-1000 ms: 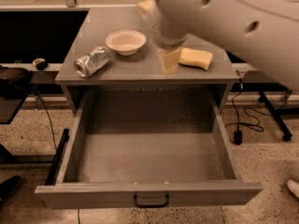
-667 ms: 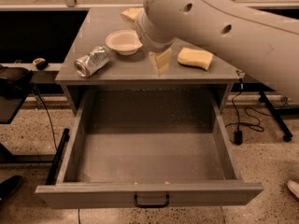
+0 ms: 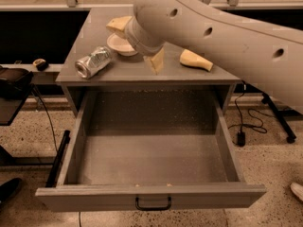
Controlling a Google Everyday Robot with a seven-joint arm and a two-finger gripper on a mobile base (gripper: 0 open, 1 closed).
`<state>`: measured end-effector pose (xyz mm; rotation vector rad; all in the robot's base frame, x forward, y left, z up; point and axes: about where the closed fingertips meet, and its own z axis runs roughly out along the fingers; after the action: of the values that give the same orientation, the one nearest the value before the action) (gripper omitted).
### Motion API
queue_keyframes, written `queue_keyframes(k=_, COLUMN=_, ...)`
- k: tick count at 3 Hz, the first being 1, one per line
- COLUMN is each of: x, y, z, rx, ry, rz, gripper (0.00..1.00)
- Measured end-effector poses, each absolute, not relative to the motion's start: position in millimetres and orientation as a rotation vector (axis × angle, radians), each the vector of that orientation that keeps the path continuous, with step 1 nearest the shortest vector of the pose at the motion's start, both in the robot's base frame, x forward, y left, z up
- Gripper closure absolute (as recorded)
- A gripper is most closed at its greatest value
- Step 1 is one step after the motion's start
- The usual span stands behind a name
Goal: Place 7up can into top drawer
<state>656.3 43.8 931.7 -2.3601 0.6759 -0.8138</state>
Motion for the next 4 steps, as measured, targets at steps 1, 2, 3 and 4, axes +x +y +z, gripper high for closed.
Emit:
queue_keyframes(k=1, x=662, y=47, z=932, rx=-2.383, ry=0.656, rz=-0.819, gripper=0.00)
queue_keyframes(k=2, x=688, y=58, z=926, rx=-2.462, ry=0.583, rz=-0.799, gripper=0.00)
queue_keyframes(k=3, x=723, y=71, z=923, rx=-2.578, ry=0.527, rz=-0.774, gripper=0.00)
queue_keyframes(k=4, x=743, y=77, z=915, rx=-2.701, ry=0.518, rz=-0.722, gripper=0.00)
